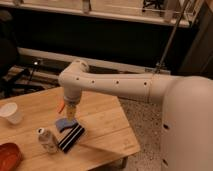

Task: Place the white sponge in the ceramic bowl

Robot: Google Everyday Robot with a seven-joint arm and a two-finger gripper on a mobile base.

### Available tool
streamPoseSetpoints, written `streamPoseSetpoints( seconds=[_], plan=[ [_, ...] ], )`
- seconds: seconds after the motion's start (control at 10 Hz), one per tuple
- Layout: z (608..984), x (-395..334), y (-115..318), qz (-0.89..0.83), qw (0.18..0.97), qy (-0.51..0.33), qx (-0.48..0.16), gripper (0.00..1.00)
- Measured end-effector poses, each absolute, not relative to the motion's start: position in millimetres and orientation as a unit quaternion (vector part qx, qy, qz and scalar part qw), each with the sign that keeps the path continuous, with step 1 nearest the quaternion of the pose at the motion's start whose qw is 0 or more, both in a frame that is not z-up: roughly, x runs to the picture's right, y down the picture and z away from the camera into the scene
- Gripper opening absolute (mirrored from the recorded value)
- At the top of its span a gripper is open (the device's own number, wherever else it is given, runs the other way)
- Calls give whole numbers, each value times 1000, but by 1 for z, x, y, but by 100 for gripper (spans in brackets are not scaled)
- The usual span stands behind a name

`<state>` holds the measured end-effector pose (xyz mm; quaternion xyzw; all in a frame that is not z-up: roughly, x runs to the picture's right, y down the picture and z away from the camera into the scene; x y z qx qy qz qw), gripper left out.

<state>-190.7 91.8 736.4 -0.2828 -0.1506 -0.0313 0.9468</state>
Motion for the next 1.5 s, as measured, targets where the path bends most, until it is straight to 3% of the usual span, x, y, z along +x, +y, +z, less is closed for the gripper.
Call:
streamPoseSetpoints(
  seconds=[0.5,1.5],
  plan=[
    [764,-214,121,-41,958,-120,-256,80],
    [803,-231,161,-74,939,-126,-311,80]
  ],
)
